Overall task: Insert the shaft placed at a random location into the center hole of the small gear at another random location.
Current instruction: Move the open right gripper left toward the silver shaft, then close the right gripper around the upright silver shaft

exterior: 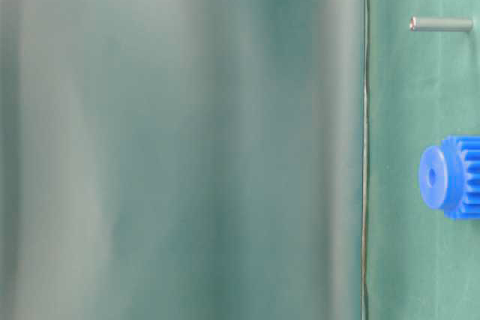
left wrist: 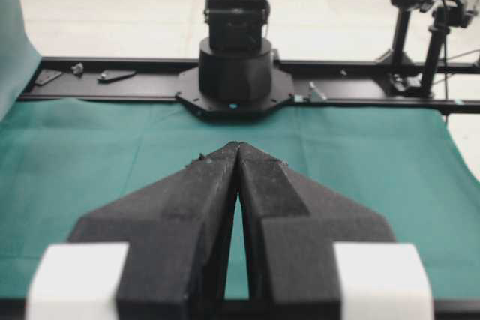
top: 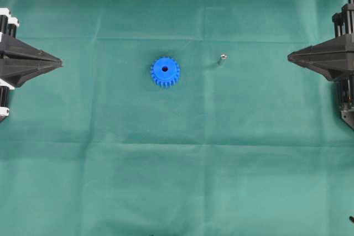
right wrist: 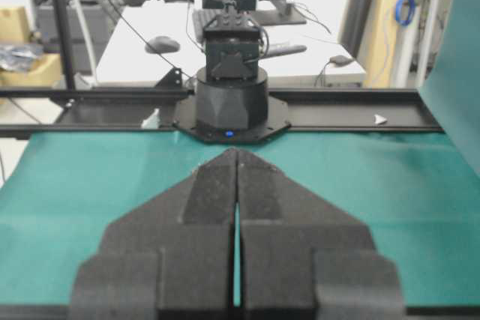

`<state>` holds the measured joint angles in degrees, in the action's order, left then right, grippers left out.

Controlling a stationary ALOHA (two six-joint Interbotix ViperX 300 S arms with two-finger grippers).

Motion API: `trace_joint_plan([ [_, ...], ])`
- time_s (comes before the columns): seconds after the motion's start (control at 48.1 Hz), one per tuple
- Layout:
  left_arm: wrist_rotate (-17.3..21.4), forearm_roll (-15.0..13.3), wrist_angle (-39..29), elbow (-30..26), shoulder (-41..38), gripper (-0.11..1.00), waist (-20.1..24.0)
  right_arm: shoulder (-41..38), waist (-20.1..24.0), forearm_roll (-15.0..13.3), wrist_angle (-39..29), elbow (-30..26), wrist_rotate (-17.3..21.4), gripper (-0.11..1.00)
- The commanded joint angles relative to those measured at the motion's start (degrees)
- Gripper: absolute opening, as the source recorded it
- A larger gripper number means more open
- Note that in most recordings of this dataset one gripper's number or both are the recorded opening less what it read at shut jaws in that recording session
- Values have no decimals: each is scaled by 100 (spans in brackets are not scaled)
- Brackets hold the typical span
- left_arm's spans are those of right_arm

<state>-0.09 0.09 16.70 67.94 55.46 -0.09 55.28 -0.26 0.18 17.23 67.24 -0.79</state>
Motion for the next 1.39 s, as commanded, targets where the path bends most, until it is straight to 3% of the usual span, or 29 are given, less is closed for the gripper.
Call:
trace_joint_plan([
  [0.0,9,79,18,-185,-62,0,-9,-88,-62,-35,-18,-105,18,1],
  [0.291,9,79,-18,-176,-44,0,-9,-439,-404,-35,-9,-70,-18,1],
  [0.541,9,79,-35,-167,-35,0,0,-1222,-756,-9,316,0,-18,4],
  [0.603,9,88,-62,-176,-26,0,-9,-1521,-800,-9,492,9,-18,14],
  [0.811,9,79,-149,-167,-26,0,-9,-2821,-958,35,1266,-18,-26,76],
  [0.874,9,79,-167,-167,-26,0,-9,-3190,-1002,44,1485,-26,-26,88],
  [0.999,9,79,-193,-167,-26,0,0,-3911,-1090,62,1934,-35,-26,81],
  [1.373,18,79,-281,-158,-26,0,-9,-5353,-1169,193,2733,-167,-26,82],
])
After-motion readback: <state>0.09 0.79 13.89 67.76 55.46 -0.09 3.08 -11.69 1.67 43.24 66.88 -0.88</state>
